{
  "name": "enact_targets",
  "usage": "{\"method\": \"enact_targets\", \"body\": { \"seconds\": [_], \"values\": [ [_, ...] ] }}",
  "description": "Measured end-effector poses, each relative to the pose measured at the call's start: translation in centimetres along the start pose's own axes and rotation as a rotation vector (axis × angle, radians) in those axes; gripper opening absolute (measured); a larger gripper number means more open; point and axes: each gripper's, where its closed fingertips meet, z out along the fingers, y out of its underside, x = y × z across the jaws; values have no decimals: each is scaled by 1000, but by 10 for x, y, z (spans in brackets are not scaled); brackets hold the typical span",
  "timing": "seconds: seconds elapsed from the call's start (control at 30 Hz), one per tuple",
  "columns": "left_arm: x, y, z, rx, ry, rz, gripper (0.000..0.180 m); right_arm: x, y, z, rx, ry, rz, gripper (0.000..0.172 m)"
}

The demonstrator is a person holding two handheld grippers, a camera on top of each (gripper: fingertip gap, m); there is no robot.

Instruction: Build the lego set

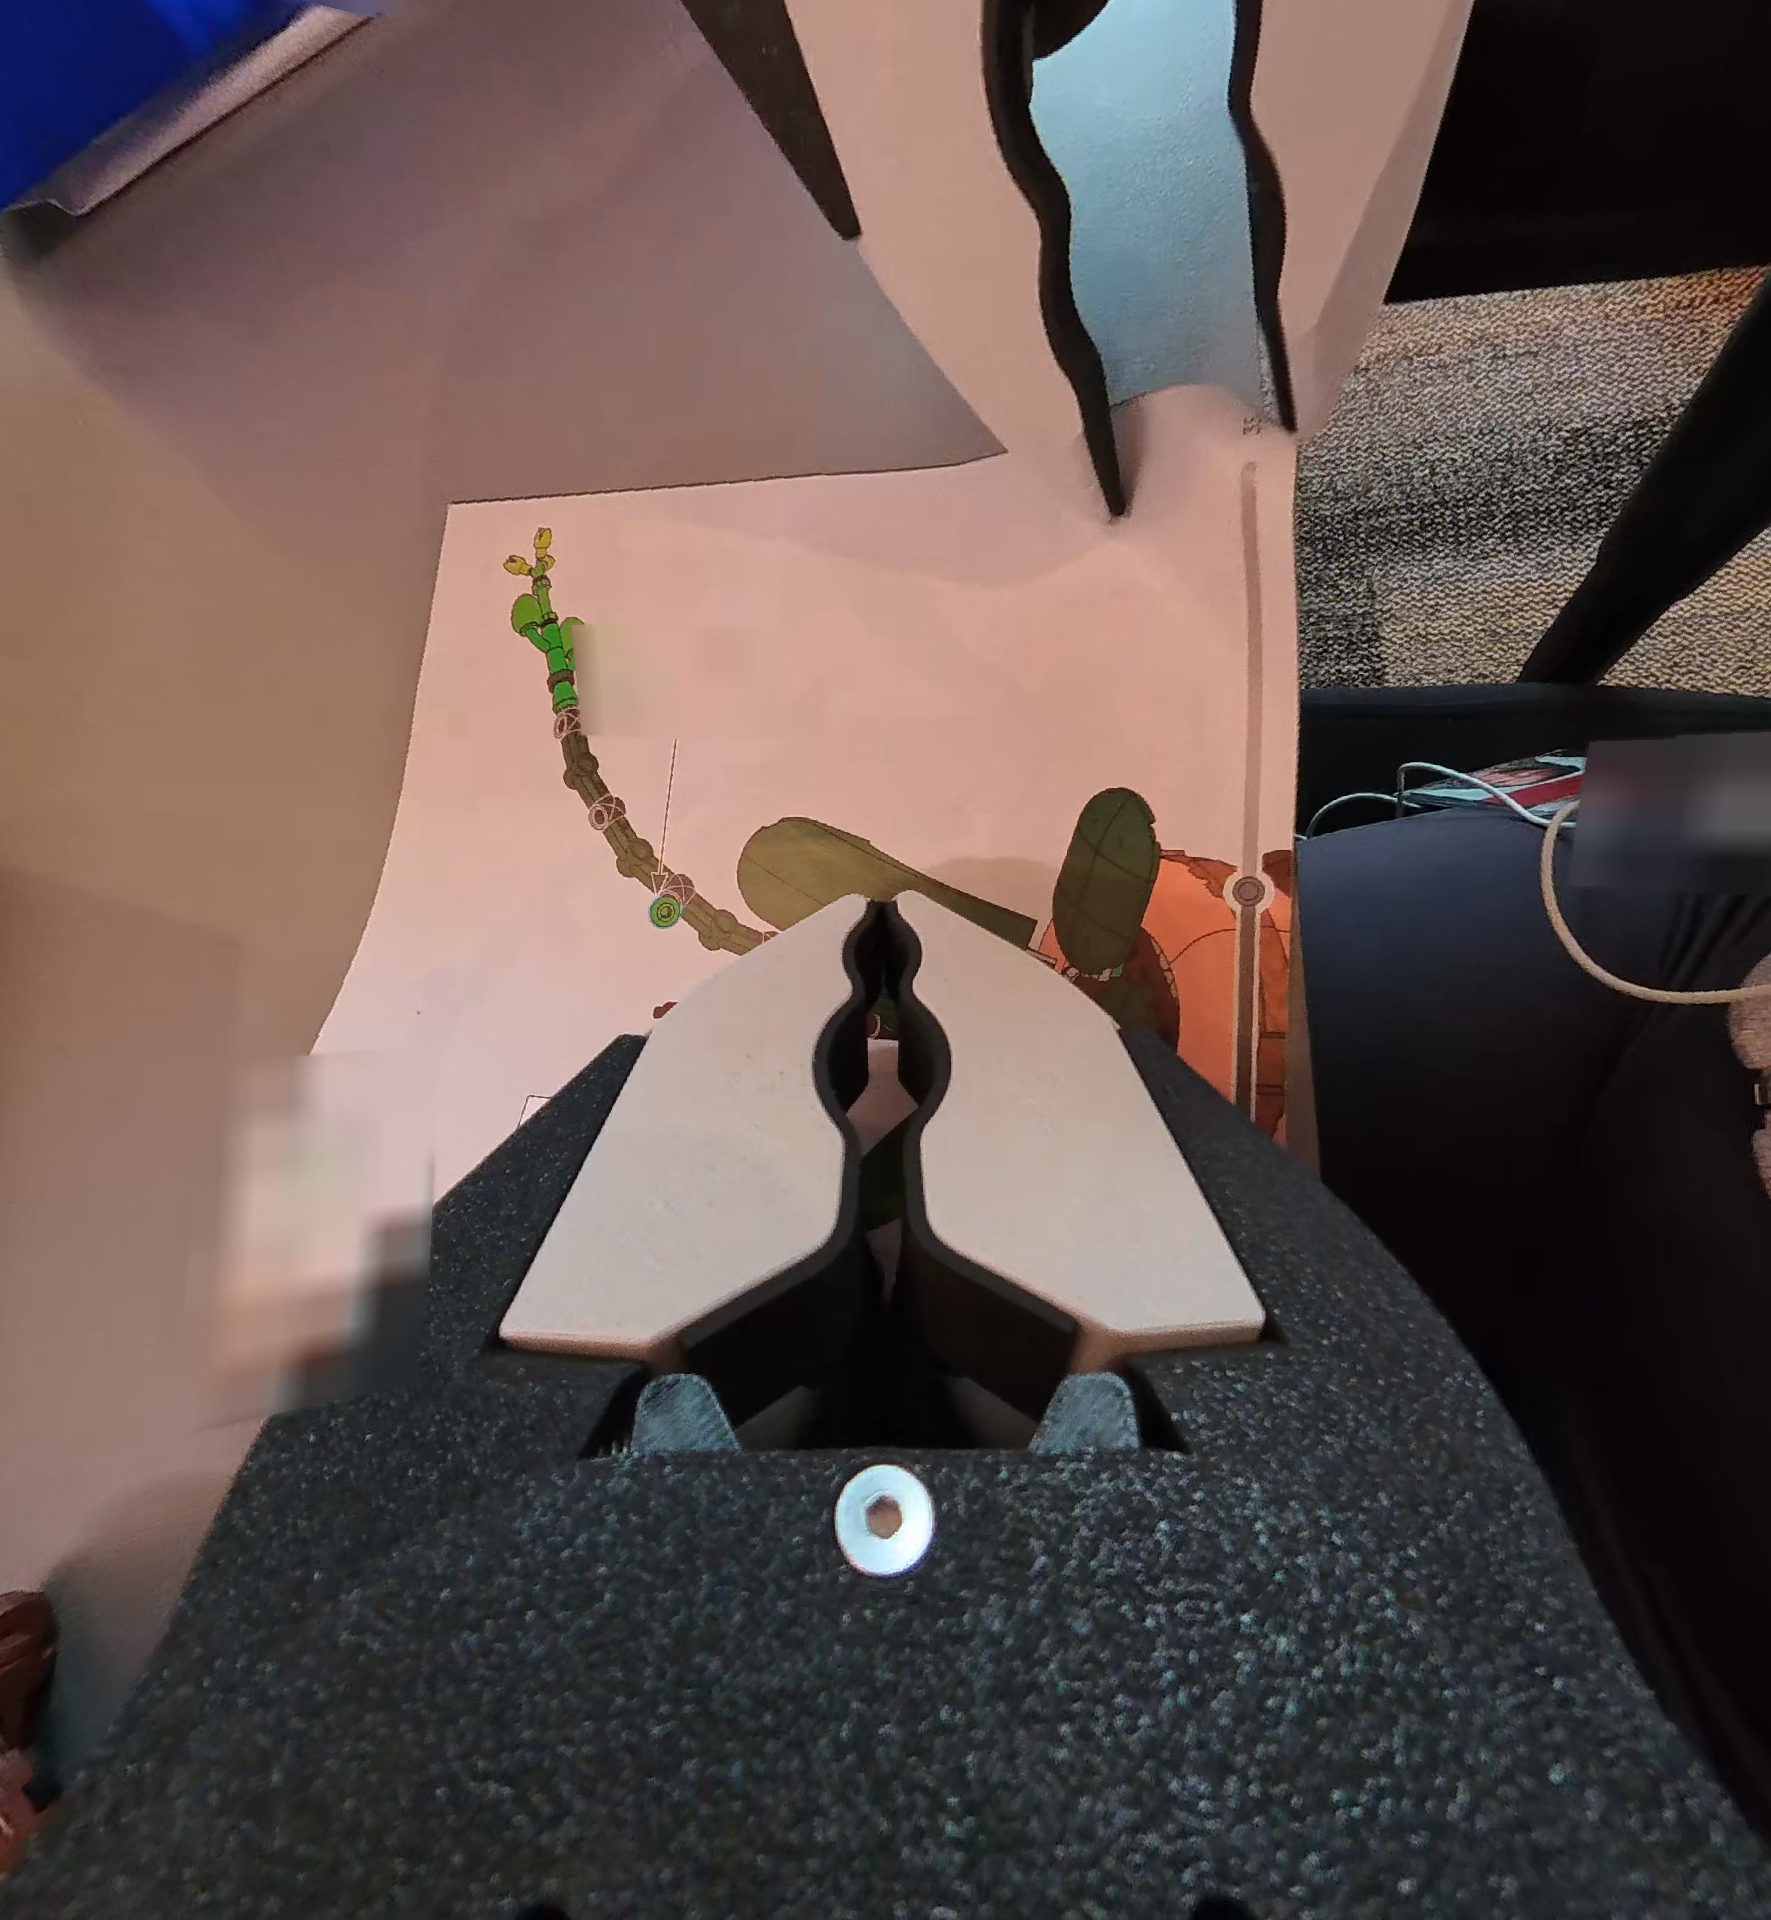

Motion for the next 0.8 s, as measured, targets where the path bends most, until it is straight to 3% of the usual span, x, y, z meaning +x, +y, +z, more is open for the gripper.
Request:
{"method": "enact_targets", "body": {
  "seconds": [0.23,0.33,0.5,0.67,0.8],
  "values": [
    [0,0,0,3,2,-2,0,0,-8,-6,60,-27,12,20],
    [0,0,0,6,3,-4,0,1,-11,-7,86,-19,4,9],
    [2,-2,0,34,76,-62,6,8,-29,-19,249,19,-1,2],
    [3,-32,-28,270,227,-259,31,15,-37,-27,344,86,8,1],
    [9,-60,-53,483,414,-389,13,16,-42,-26,334,117,-14,1]
  ]
}}
